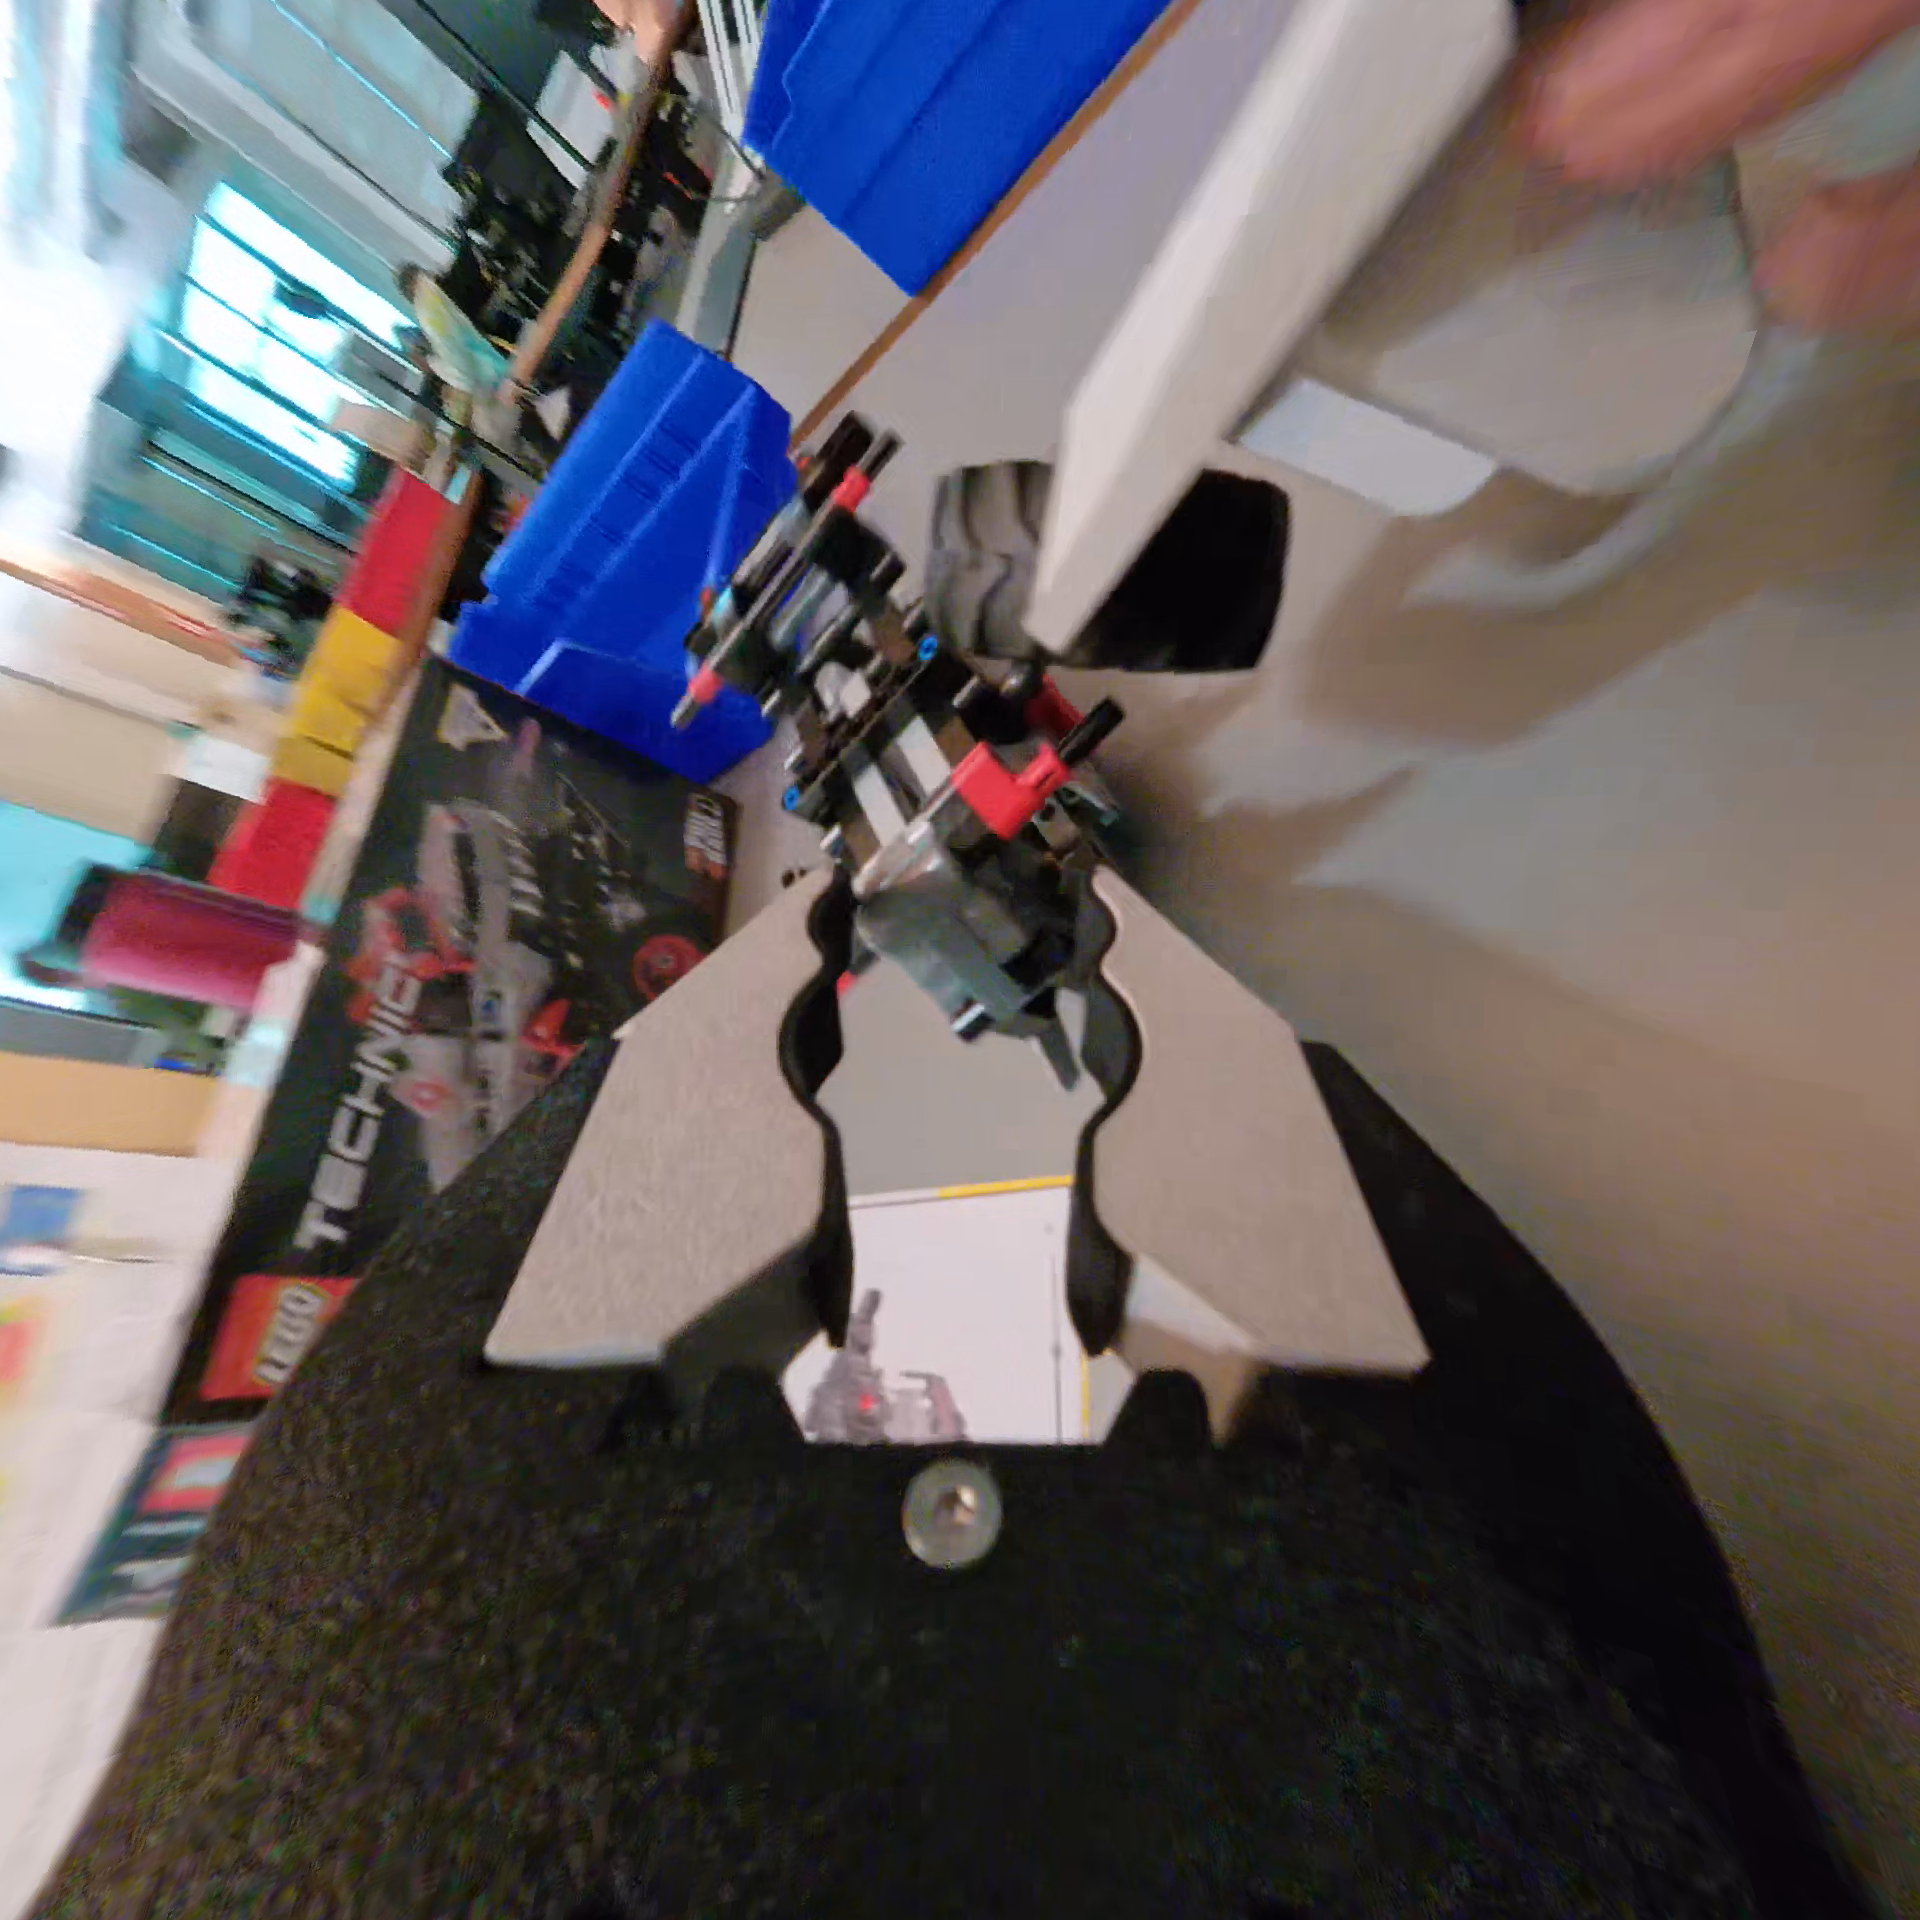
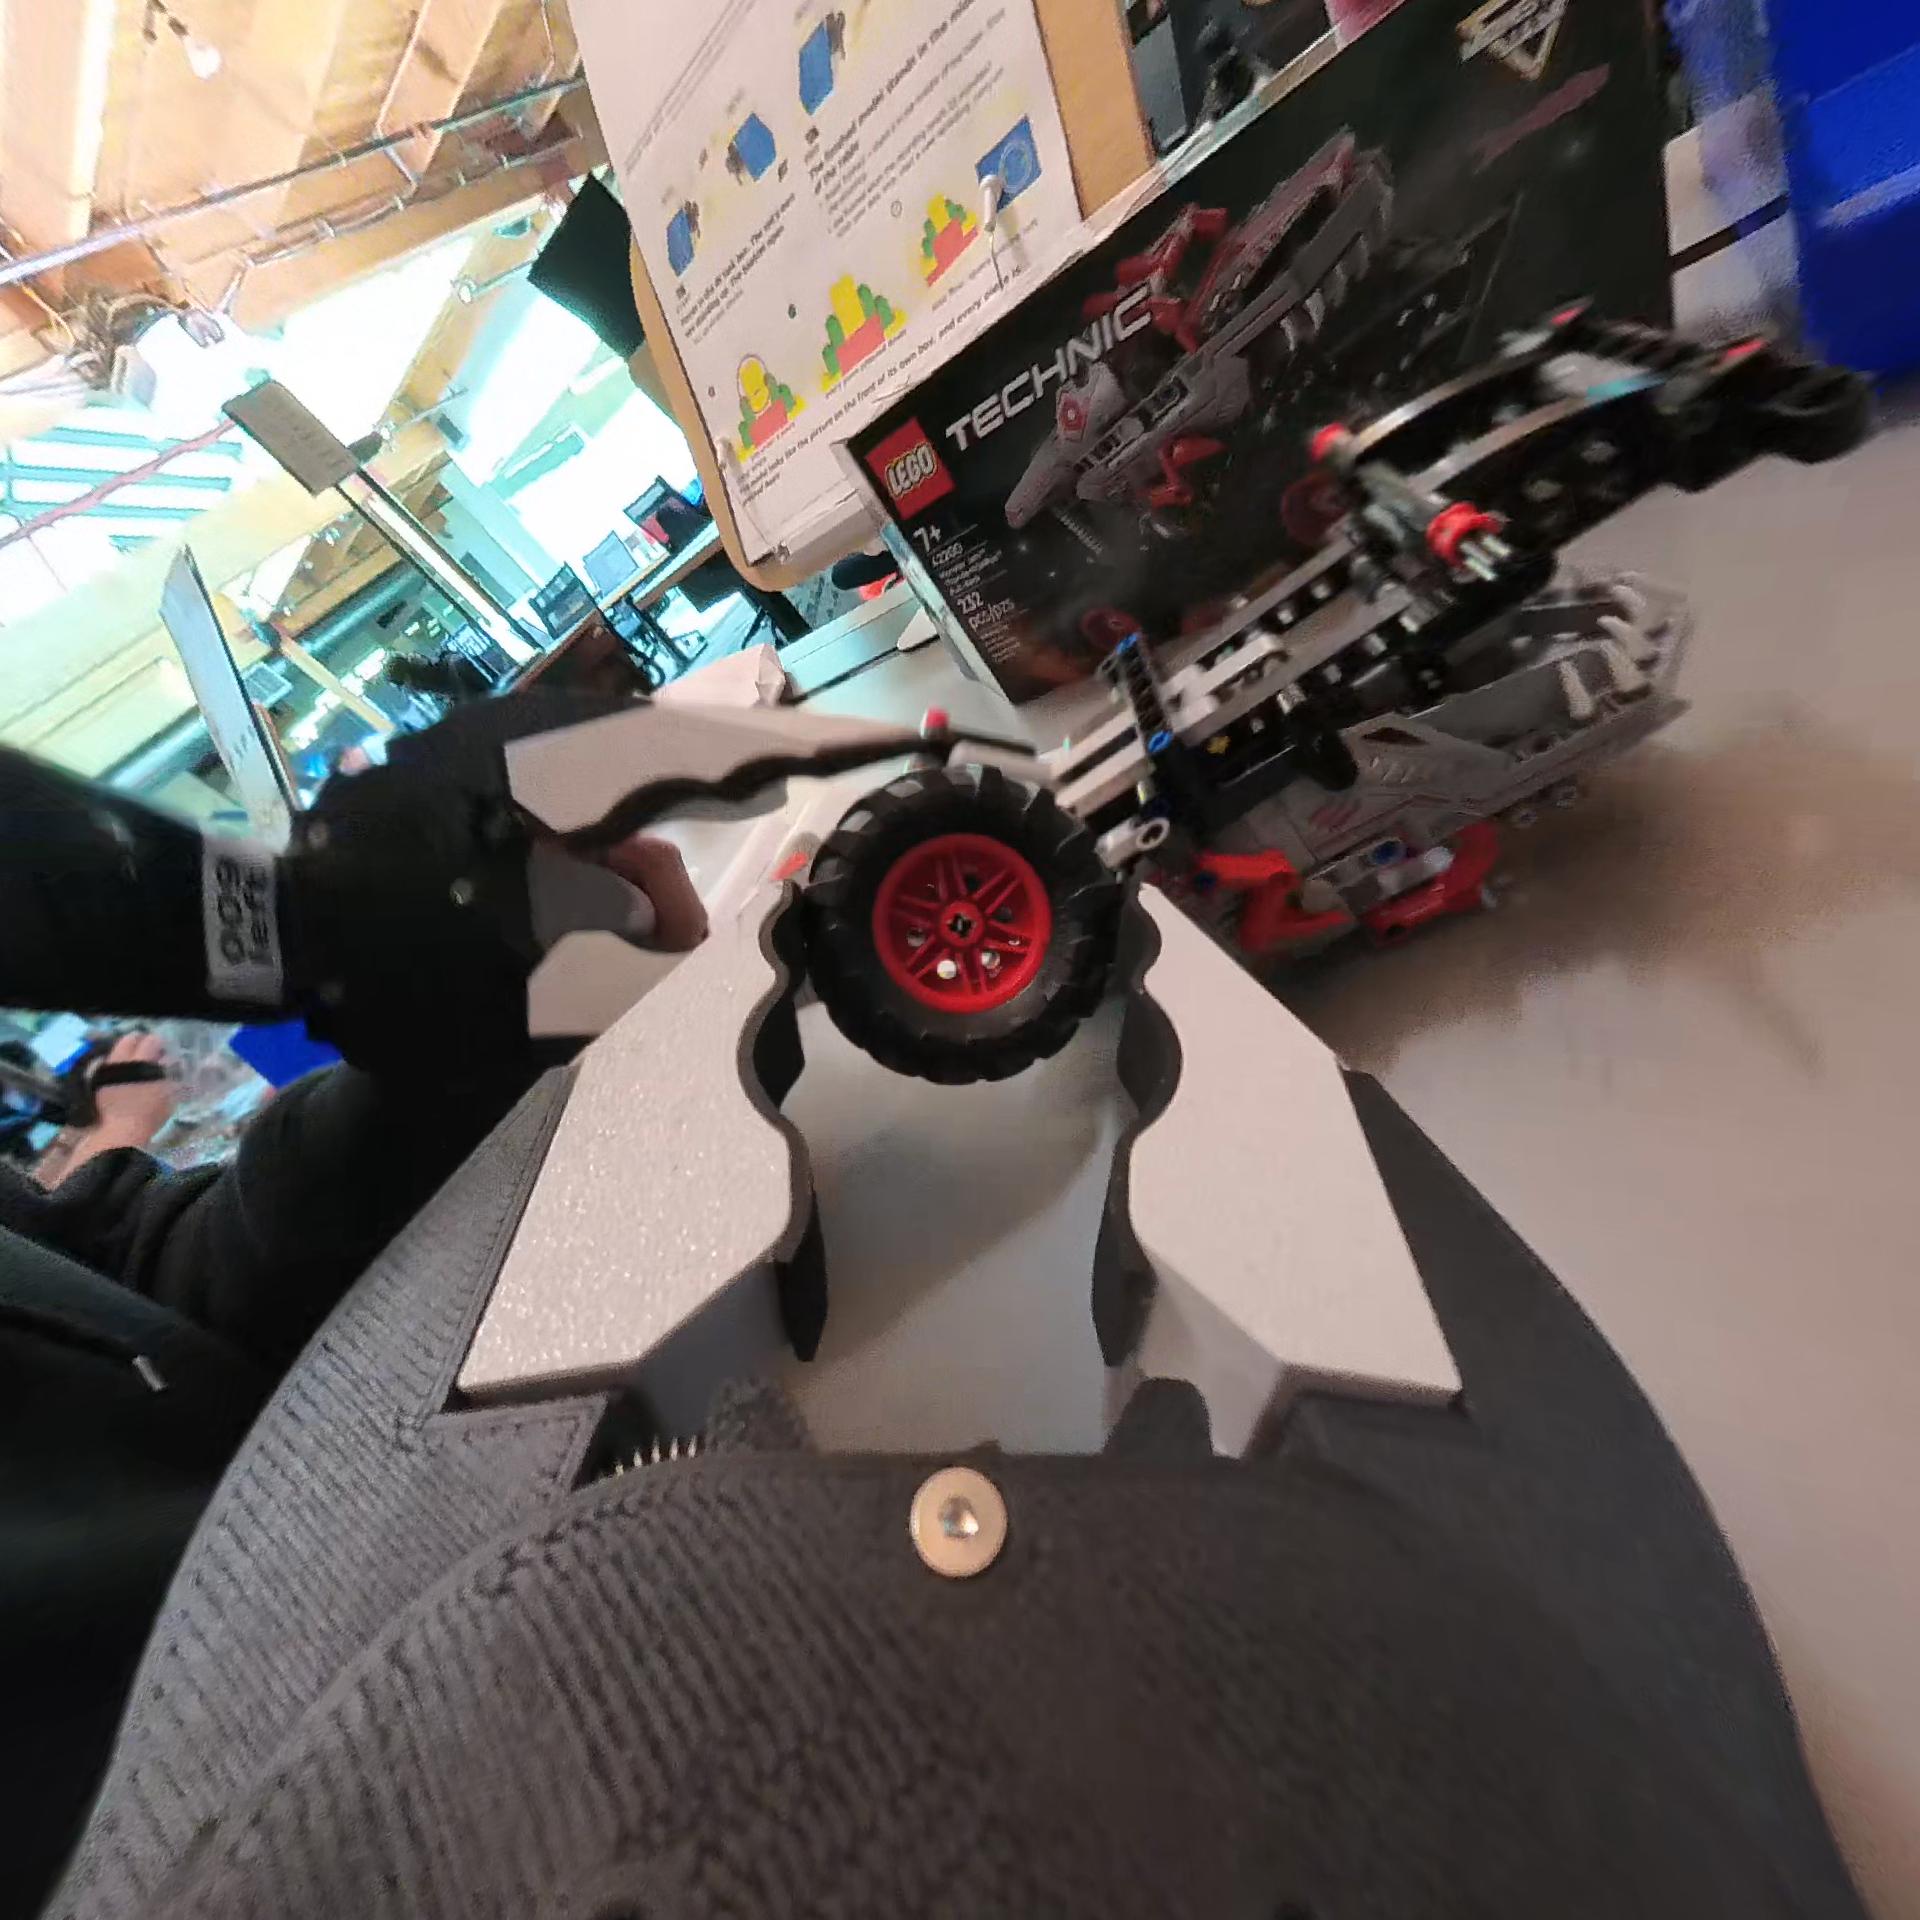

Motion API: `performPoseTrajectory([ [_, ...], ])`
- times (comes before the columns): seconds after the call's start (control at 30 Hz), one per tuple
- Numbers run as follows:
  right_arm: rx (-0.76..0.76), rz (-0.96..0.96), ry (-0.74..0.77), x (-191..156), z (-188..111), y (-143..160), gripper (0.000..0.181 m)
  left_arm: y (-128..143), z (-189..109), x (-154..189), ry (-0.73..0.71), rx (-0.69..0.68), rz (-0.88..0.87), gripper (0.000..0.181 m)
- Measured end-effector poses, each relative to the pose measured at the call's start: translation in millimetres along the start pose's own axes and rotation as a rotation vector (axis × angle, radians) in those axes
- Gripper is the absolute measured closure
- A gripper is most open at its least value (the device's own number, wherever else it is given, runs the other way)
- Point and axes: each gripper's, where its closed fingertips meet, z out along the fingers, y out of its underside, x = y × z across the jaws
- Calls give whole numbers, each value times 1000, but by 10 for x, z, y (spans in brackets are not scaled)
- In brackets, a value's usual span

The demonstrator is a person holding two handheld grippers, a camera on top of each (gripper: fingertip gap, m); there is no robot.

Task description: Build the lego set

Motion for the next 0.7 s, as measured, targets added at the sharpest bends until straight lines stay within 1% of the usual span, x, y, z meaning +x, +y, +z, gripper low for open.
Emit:
performPoseTrajectory([
  [0.03, -4, -4, 1, -9, 14, 19, 122, 9, -18, -46, 4, 7, -47, 138],
  [0.13, -3, -3, 1, -29, 41, 50, 122, 37, -14, -111, 43, 10, -125, 130],
  [0.23, -2, -3, 12, -31, 47, 65, 122, 116, 2, -258, 42, -18, -100, 117],
  [0.27, -3, -4, 11, -37, 46, 70, 122, 151, -1, -332, 42, -21, -102, 115],
  [0.3, -4, -1, 9, -45, 42, 74, 122, 195, -5, -363, 78, -23, -116, 116],
  [0.37, -4, -3, 13, -47, 32, 80, 122, 317, 4, -379, 196, -34, -178, 112],
  [0.4, -5, -6, 17, -42, 26, 87, 122, 364, 27, -403, 249, -20, -212, 112],
  [0.47, -9, -10, 27, -22, 17, 113, 122, 452, 132, -448, 351, 22, -255, 114],
  [0.5, -11, -6, 28, -15, 13, 127, 122, 506, 180, -409, 437, 19, -267, 114],
  [0.53, -13, -2, 30, -7, 8, 139, 122, 546, 244, -397, 492, 13, -268, 114],
  [0.6, -14, -6, 33, 2, 1, 153, 122, 532, 391, -414, 518, 64, -247, 118],
  [0.63, -8, -8, 38, 7, -7, 146, 122, 503, 433, -413, 524, 95, -239, 111],
  [0.7, 11, -8, 61, 38, -42, 115, 122, 432, 434, -422, 524, 116, -261, 112],
])
